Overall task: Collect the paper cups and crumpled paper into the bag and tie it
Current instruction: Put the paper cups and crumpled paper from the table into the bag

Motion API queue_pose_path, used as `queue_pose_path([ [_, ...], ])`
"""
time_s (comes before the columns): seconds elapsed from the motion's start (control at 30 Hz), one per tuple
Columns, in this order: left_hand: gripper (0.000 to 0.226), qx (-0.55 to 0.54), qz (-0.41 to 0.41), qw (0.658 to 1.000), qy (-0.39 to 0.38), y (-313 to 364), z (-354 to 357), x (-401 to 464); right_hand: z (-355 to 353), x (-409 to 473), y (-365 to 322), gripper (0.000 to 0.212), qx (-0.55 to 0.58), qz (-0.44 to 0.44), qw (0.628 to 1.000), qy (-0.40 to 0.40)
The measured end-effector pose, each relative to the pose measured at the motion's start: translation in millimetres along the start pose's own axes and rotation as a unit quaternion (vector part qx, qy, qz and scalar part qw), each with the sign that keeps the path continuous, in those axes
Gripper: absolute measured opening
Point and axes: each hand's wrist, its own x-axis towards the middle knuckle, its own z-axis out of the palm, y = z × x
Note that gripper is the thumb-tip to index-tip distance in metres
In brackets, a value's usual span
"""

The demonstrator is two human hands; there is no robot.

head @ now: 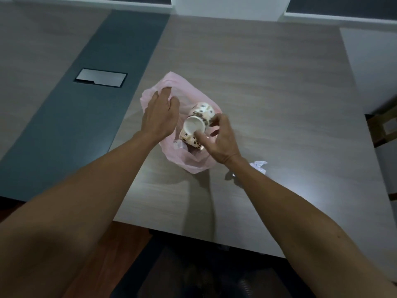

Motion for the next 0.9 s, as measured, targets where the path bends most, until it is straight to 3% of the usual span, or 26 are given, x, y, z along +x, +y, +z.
queue_pose_path([
  [0.23,0.05,0.046,0.019,0.999,-0.005,-29.0,-23.2,-8.2,65.1,25.2,-17.6,0.056,-0.09,0.016,0.987,-0.13],
  [0.3,0.051,0.055,0.013,0.998,-0.014,-35.0,-25.4,-11.2,65.6,23.4,-15.7,0.048,-0.151,0.011,0.985,-0.086],
  [0.37,0.052,0.057,0.014,0.998,-0.018,-38.4,-26.9,-14.1,58.5,18.7,-12.6,0.036,-0.207,0.015,0.977,0.036],
  [0.43,0.052,0.058,0.011,0.998,-0.016,-40.6,-28.6,-15.6,49.3,18.5,-7.1,0.042,-0.229,0.124,0.96,0.105],
  [0.53,0.052,0.065,0.009,0.998,-0.012,-45.1,-29.9,-18.3,42.6,23.7,17.7,0.053,-0.169,0.374,0.91,0.05],
  [0.6,0.057,0.069,0.013,0.997,-0.009,-49.0,-30.9,-21.0,39.3,23.4,29.6,0.038,-0.088,0.426,0.9,0.012],
  [0.73,0.069,0.071,0.008,0.997,0.003,-50.5,-32.6,-24.7,23.4,27.3,27.1,0.021,-0.01,0.361,0.931,0.054],
  [0.9,0.075,0.007,0.001,1.0,0.031,-24.7,-23.2,-29.2,-32.6,41.2,23.3,0.023,-0.011,0.297,0.948,0.112],
])
